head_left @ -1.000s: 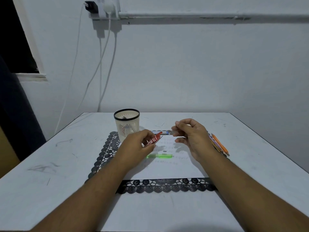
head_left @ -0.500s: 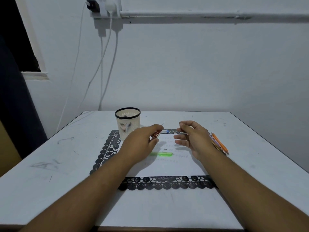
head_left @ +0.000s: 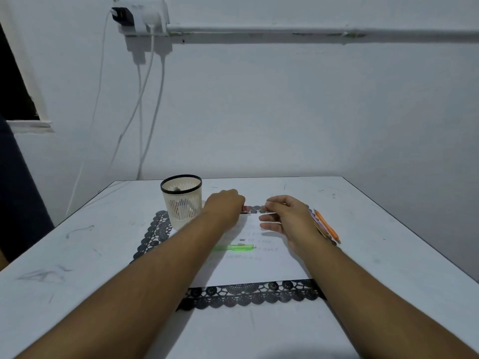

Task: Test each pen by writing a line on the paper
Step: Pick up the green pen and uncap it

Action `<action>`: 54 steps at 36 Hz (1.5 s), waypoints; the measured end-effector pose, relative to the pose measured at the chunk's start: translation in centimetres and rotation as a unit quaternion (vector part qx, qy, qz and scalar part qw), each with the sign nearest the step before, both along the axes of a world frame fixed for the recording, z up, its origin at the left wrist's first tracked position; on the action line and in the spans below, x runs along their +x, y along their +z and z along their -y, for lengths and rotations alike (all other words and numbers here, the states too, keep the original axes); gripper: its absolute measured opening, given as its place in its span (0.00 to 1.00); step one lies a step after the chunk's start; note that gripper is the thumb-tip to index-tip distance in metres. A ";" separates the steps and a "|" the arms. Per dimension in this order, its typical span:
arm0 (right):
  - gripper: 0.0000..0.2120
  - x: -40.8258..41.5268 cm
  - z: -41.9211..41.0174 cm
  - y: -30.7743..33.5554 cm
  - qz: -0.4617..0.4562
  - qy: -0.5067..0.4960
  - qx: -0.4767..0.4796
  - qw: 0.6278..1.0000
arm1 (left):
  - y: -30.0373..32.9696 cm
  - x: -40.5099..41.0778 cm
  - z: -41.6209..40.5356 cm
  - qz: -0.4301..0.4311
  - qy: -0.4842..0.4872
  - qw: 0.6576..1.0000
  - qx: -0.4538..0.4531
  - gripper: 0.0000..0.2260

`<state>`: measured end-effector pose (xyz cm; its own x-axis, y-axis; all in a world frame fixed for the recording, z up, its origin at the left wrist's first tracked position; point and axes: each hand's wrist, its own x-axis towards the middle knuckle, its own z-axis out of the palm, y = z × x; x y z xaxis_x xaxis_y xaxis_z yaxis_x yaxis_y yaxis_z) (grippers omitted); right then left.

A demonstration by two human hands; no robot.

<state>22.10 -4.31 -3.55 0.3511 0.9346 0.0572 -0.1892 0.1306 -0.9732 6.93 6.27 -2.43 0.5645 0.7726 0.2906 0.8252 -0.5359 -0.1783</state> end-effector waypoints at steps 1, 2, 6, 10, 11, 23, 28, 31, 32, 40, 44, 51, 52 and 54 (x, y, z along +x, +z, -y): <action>0.04 0.1 0.0 0.0 -0.001 -0.003 -0.001 1.000 | -0.1 0.1 -0.3 -0.009 0.002 1.000 0.002 0.12; 0.04 0.1 0.0 0.0 -0.003 -0.005 -0.002 1.000 | -0.2 0.2 -0.6 -0.016 0.002 1.000 0.002 0.12; 0.05 0.3 0.0 -0.1 0.000 -0.005 -0.008 1.000 | -0.8 0.5 -0.9 -0.032 -0.005 0.999 0.007 0.11; 0.06 0.3 0.0 0.2 -0.002 -0.008 -0.008 1.000 | -1.0 0.0 -0.6 -0.003 -0.037 0.999 0.027 0.14; 0.06 0.4 0.0 0.3 -0.001 -0.010 -0.008 1.000 | -0.9 -0.3 -0.4 0.016 -0.052 0.998 0.028 0.16; 0.12 -1.2 0.4 0.5 0.035 -0.011 -0.004 0.999 | -0.2 -7.8 6.3 0.093 -0.162 0.965 -0.182 0.05; 0.12 -1.8 0.9 0.5 0.034 -0.010 0.003 0.999 | -1.3 -8.5 6.3 0.104 -0.137 0.966 -0.192 0.02; 0.11 -2.0 1.0 0.4 0.037 -0.008 0.013 0.999 | -1.4 -8.7 6.4 0.104 -0.144 0.966 -0.187 0.05; 0.11 -2.0 1.0 0.4 0.039 -0.009 0.017 0.999 | -1.5 -8.8 6.4 0.113 -0.145 0.965 -0.189 0.05; 0.11 -2.8 1.1 0.9 0.045 -0.011 0.081 0.996 | -1.1 -9.5 6.1 0.240 -0.159 0.942 -0.173 0.07; 0.10 -3.0 1.3 1.2 0.049 0.001 0.098 0.994 | -1.5 -9.3 6.1 0.262 -0.159 0.936 -0.170 0.09; 0.10 -3.1 1.3 1.1 0.061 0.001 0.102 0.993 | -1.9 -9.3 6.1 0.270 -0.157 0.935 -0.168 0.06; 0.10 -3.1 1.3 1.1 0.062 -0.001 0.103 0.993 | -1.9 -9.2 6.1 0.271 -0.156 0.936 -0.164 0.05; 0.10 -3.0 1.3 1.1 0.063 -0.003 0.103 0.993 | -1.9 -9.1 6.1 0.268 -0.158 0.938 -0.154 0.05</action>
<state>19.12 -5.65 -2.42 0.3346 0.8966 0.2901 -0.0670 0.3297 -0.9417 -2.15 0.18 -4.35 0.6163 0.6848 0.3889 0.5429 -0.7272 0.4201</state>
